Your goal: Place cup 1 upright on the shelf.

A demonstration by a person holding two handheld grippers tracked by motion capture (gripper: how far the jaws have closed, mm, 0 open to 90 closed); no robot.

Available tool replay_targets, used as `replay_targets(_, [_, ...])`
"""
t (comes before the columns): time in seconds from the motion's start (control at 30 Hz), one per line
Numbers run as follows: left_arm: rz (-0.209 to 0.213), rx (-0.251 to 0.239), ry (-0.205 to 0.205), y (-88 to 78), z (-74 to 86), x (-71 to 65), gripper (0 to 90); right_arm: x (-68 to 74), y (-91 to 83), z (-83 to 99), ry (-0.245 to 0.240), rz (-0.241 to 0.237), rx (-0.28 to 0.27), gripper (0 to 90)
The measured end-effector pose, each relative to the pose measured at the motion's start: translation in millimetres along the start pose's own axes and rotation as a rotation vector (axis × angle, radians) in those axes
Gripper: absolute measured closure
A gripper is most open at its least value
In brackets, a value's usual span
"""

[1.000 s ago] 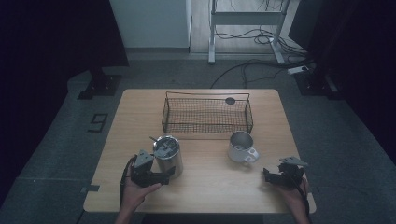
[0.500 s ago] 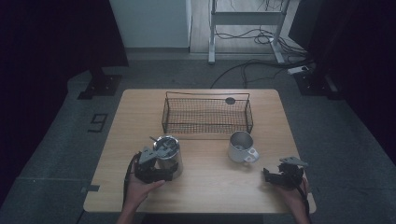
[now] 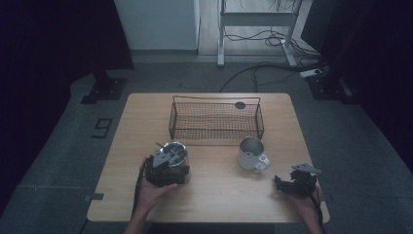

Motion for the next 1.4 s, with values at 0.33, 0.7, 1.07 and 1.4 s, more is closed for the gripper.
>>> replay_targets(0.33, [-0.023,-0.035,0.025,1.7,-2.7,-0.7,2.7,0.0,0.0,0.0,0.000,0.000,0.000,3.4])
replay_targets(0.7, [-0.024,-0.035,0.040,0.3,-2.2,-1.8,3.6,-0.1,0.0,0.0,0.001,0.000,0.000,3.4])
replay_targets(1.07, [-0.004,-0.045,0.031,-5.7,-5.6,-5.5,3.7,-0.7,-0.1,0.0,0.003,0.006,0.001,3.7])
replay_targets(1.4, [-0.047,-0.073,0.001,-17.2,-21.8,-3.6,3.8,-1.3,-0.1,-0.1,0.007,0.009,-0.001,4.4])
Point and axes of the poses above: each handheld gripper's, and its own axes: y roughly forward along the jaws, z roughly out of its underside, x roughly to its left, the point moved 8 cm from there along y, roughly forward along the jaws, and after that the axes turned 11 degrees about z, right-handed, at the moved point
